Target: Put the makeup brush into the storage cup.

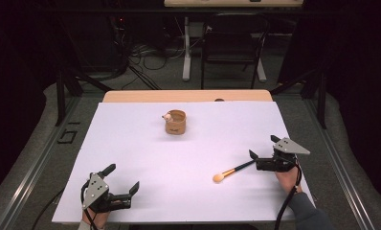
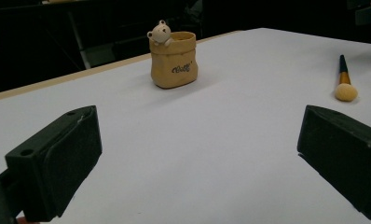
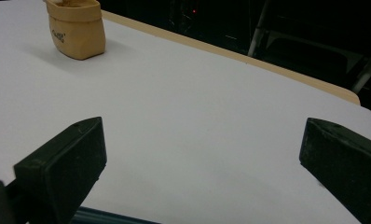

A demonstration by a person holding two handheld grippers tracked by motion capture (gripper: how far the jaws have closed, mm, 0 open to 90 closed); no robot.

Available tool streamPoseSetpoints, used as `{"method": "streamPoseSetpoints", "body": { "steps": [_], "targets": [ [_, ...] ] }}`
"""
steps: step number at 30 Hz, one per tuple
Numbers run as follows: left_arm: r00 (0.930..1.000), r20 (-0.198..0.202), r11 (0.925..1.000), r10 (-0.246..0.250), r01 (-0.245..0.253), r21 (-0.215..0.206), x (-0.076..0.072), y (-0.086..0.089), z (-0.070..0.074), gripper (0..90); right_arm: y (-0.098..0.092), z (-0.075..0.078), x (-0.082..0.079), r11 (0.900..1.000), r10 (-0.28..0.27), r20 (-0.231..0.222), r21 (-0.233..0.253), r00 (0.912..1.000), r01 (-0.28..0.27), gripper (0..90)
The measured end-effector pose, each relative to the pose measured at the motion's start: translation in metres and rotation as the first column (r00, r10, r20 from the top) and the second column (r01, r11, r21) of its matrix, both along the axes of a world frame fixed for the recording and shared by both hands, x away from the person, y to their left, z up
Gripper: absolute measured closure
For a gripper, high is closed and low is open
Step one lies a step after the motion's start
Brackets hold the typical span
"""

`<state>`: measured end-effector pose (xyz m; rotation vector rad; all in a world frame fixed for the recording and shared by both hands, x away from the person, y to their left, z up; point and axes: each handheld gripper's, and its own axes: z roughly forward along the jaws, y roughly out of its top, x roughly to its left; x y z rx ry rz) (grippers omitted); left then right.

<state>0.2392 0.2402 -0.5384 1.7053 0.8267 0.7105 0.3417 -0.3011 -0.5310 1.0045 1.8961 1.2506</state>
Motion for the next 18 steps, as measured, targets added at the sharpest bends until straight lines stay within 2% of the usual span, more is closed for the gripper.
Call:
{"method": "streamPoseSetpoints", "body": {
  "steps": [12, 18],
  "targets": [
    [1.0000, 0.000, 1.0000, 0.000, 0.000, 0.001, 0.001, 0.000, 0.000, 0.0, -0.005, 0.010, 0.009, 1.000, 0.008, -0.006, 0.000, 0.9999, -0.008, 0.0],
    [1.0000, 0.003, 1.0000, 0.002, -0.002, 0.001, 0.001, 0.000, 0.000, 0.0, -0.007, 0.011, 0.014, 1.000, 0.023, -0.029, -0.009, 0.9993, -0.023, 0.0]
  ]
}}
